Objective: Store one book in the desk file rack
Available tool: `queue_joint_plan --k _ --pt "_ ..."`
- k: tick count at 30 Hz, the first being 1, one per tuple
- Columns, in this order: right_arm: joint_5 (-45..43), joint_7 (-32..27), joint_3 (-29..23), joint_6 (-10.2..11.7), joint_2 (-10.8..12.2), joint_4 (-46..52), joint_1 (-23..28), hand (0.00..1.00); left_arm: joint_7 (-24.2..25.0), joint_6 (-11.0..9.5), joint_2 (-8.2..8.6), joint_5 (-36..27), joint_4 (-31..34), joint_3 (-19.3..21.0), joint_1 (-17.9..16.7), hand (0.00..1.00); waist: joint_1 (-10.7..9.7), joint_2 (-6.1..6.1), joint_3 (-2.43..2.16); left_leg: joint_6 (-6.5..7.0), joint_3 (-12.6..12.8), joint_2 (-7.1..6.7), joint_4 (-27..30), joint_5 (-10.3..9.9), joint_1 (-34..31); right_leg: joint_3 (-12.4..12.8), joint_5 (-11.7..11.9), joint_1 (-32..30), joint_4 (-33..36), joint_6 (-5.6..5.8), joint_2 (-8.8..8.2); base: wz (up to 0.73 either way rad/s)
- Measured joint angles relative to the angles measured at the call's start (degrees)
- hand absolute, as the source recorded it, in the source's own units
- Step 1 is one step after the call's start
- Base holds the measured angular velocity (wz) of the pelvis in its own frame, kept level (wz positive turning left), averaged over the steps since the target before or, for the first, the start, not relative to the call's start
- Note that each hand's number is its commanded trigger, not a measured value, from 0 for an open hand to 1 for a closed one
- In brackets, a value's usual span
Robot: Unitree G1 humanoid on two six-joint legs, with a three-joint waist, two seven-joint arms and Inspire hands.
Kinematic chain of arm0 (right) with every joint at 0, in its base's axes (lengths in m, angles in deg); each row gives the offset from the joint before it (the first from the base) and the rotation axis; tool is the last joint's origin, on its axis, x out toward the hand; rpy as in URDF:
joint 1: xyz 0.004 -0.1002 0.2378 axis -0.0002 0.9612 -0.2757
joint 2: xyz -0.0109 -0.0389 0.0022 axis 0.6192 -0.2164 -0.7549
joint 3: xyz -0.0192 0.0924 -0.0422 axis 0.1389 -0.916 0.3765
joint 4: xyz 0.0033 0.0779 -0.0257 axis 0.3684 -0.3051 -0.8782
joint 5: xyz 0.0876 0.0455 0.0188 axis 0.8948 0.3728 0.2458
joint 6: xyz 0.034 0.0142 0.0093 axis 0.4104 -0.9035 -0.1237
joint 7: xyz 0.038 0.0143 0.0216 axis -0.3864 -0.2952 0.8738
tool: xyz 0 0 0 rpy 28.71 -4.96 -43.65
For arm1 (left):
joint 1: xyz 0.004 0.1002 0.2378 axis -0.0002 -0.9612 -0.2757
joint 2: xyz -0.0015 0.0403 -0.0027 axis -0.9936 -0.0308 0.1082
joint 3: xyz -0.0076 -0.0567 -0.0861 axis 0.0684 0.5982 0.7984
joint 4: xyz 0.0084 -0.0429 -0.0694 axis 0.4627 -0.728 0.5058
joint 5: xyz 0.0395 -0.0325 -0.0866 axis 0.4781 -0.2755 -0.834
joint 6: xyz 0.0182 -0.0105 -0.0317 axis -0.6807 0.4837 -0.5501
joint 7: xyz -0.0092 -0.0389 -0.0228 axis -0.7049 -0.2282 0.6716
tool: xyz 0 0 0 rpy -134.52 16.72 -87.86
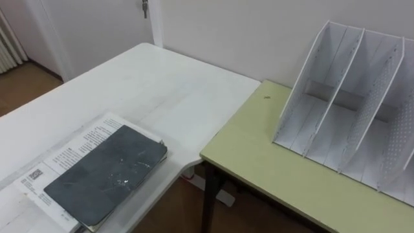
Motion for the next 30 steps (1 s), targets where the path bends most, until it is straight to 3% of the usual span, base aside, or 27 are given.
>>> queue_joint_plan --k 12,16,21,23,26,27,28,30 --pt "-1.6 0.1 2.2 1.1 0.0 -1.2 -2.4 0.0 -1.5 -0.8 -0.01 18.4 1.9 -8.1 2.9 0.0 -3.1 -0.23 0.25 0.01 0.1 -0.03 0.0 0.0 0.0 0.0 0.0 0.1 0.0 -0.01 0.05 0.0" --pt "-1.8 0.0 2.7 1.1 0.0 0.1 -2.2 0.0 -1.4 0.3 -0.45 26.7 10.5 -14.2 2.2 0.0 -3.3 -0.41 0.75 0.04 0.2 -0.04 0.0 0.0 0.0 0.1 0.0 0.1 0.0 0.01 0.02 0.0" --pt "-2.0 0.0 4.4 1.7 -0.1 1.1 -2.4 0.0 -1.9 0.1 -0.47 32.5 15.7 -21.5 3.4 0.0 -5.2 -0.45 0.75 0.05 0.1 -0.05 0.0 0.0 0.0 0.2 0.0 0.1 0.0 0.01 0.02 0.0" --pt "-2.0 0.0 4.4 1.8 -0.1 1.1 -2.5 0.0 -1.9 0.3 -0.55 33.9 17.8 -23.4 3.5 0.0 -5.9 0.06 0.49 0.05 0.2 -0.04 0.0 0.0 0.0 0.2 0.0 0.0 -0.1 0.0 0.03 0.0" --pt "-2.1 0.0 5.5 1.8 -0.2 0.9 -3.1 0.0 -1.9 0.3 -0.88 36.2 22.2 -25.9 3.5 0.0 -6.2 -0.16 0.68 0.04 0.1 0.03 0.0 0.0 0.1 0.9 0.1 0.1 0.1 -0.07 0.13 -0.11" --pt "-2.4 0.0 6.2 1.8 -0.2 0.9 -3.5 0.0 -1.8 0.6 -1.43 37.3 25.7 -27.7 3.5 0.0 -6.3 0.07 0.57 0.04 0.0 0.03 0.0 0.0 0.0 1.1 0.1 0.0 0.2 -0.1 0.16 -0.09" --pt "-2.4 0.0 6.5 1.8 -0.3 0.2 -4.1 0.0 -1.8 0.4 -2.47 37.9 30.0 -29.0 3.5 0.0 -6.4 -0.29 0.85 0.04 0.0 0.03 0.0 0.0 0.0 1.1 0.2 0.0 0.2 -0.11 0.18 -0.05" --pt "-2.4 0.0 6.8 1.8 -0.3 -0.4 -4.6 0.0 -2.5 -0.1 -3.06 37.9 34.4 -29.0 3.9 0.0 -6.4 -0.25 0.82 0.04 0.0 0.02 0.0 0.0 0.0 1.1 0.2 0.0 0.2 -0.09 0.15 0.0"
